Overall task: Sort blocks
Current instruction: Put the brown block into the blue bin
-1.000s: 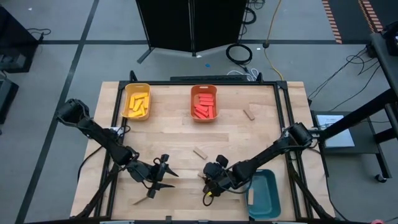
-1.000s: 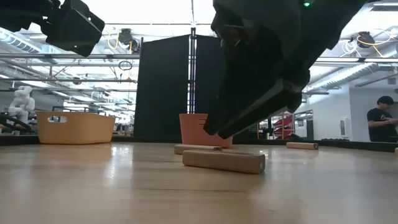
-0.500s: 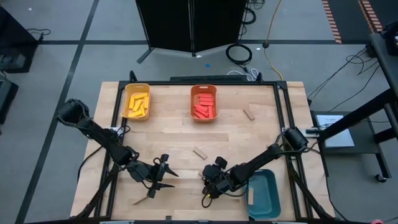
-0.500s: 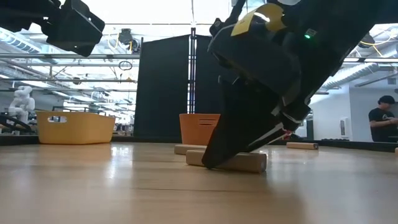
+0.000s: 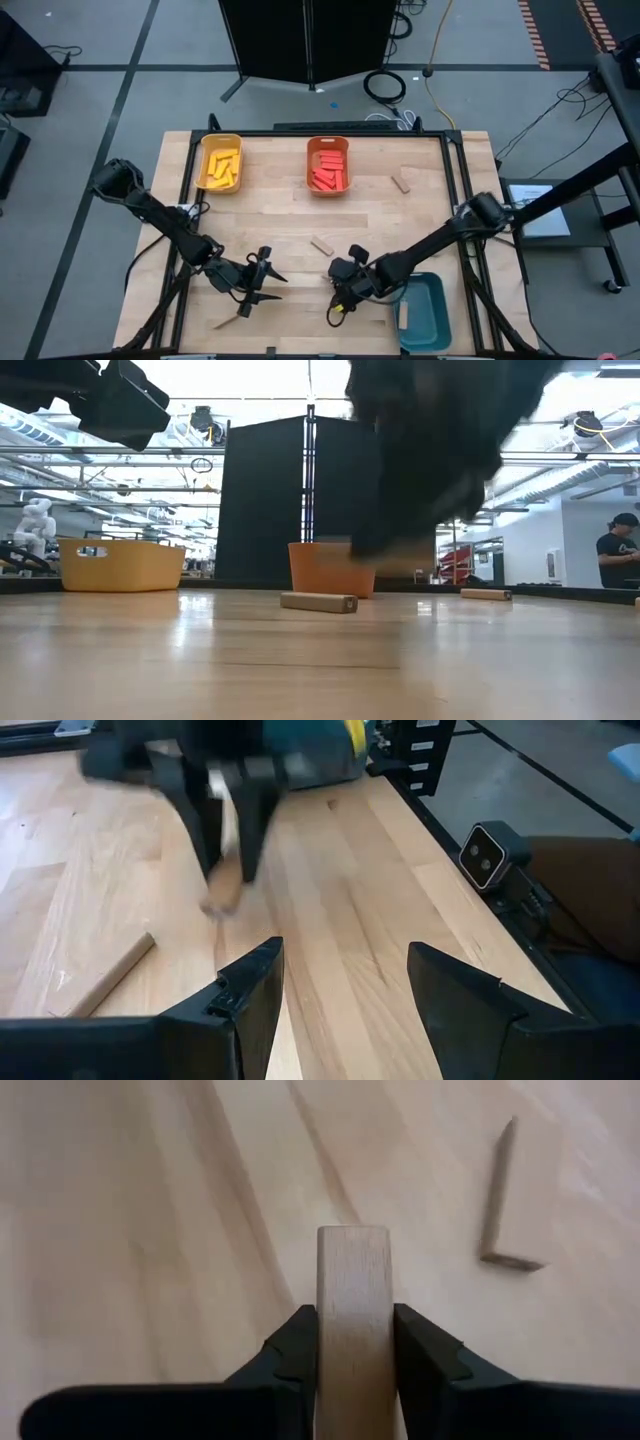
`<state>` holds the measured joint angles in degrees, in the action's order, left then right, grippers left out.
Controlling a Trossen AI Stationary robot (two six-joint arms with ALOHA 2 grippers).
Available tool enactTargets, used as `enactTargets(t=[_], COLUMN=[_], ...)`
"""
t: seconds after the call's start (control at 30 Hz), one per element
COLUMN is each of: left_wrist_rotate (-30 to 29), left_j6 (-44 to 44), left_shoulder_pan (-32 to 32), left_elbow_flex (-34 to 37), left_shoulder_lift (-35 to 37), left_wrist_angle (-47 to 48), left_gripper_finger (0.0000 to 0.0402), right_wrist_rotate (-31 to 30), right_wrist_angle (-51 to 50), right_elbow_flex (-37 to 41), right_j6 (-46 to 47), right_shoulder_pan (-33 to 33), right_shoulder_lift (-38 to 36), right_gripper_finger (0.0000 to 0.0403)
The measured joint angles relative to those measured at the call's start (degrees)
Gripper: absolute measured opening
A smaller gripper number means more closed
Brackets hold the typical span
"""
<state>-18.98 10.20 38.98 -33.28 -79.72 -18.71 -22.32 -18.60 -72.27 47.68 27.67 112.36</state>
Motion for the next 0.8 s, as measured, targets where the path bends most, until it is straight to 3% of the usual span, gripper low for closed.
enactTargets(t=[0.2, 0.37, 0.6, 0.8], left_wrist_rotate=[0.0, -0.5, -0.6, -1.0], left_j6=[0.0, 1.4, 1.6, 1.5], left_shoulder_pan=[0.0, 0.0, 0.0, 0.0], left_elbow_flex=[0.0, 0.0, 0.0, 0.0], left_shoulder_lift=[0.0, 0.0, 0.0, 0.0], left_wrist_angle=[0.3, 0.5, 0.1, -0.2], left_gripper_finger=[0.0211, 0.0211, 0.0211, 0.0211], right_wrist_rotate=[7.0, 13.6, 15.4, 14.7], right_wrist_angle=[-6.8, -15.0, -24.3, -33.7], right_elbow_flex=[-0.2, -0.2, -0.2, -0.2], right_j6=[5.0, 16.6, 40.3, 55.1], right_shoulder_pan=[1.7, 7.5, 18.9, 25.8], right_shoulder_lift=[-9.7, -15.9, -17.8, -17.8], right_gripper_finger=[0.008, 0.009, 0.0088, 0.0088])
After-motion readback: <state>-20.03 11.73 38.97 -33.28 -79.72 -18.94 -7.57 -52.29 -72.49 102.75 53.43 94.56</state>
